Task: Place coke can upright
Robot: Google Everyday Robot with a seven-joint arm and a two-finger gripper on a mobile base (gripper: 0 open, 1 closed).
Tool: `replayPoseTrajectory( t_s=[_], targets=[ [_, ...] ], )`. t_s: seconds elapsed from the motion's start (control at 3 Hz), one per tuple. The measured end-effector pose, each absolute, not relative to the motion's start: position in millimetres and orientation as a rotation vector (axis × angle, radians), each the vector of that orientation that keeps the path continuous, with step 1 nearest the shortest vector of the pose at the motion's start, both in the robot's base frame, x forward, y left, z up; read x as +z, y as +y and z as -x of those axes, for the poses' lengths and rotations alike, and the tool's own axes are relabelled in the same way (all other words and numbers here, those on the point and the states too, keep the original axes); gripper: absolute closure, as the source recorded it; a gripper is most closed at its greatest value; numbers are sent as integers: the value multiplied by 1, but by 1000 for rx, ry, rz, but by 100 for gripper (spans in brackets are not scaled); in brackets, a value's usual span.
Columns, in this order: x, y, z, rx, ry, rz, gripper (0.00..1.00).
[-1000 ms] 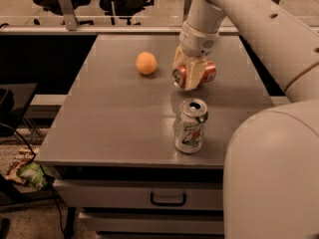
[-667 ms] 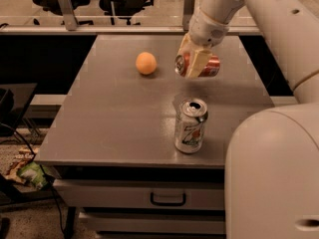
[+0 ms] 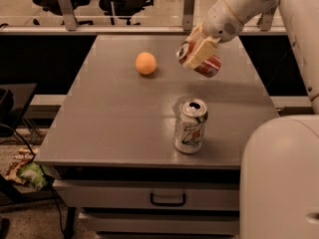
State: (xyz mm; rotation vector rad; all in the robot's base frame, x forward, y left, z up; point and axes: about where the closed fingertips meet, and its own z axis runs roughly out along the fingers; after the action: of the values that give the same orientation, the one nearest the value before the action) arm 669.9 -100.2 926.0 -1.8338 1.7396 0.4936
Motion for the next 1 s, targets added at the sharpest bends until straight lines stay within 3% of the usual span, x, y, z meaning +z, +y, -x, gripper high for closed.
replayPoseTrajectory(
  t_s=[1.0],
  targets=[
    [932, -118, -660, 843, 1609, 1365, 100]
  ],
)
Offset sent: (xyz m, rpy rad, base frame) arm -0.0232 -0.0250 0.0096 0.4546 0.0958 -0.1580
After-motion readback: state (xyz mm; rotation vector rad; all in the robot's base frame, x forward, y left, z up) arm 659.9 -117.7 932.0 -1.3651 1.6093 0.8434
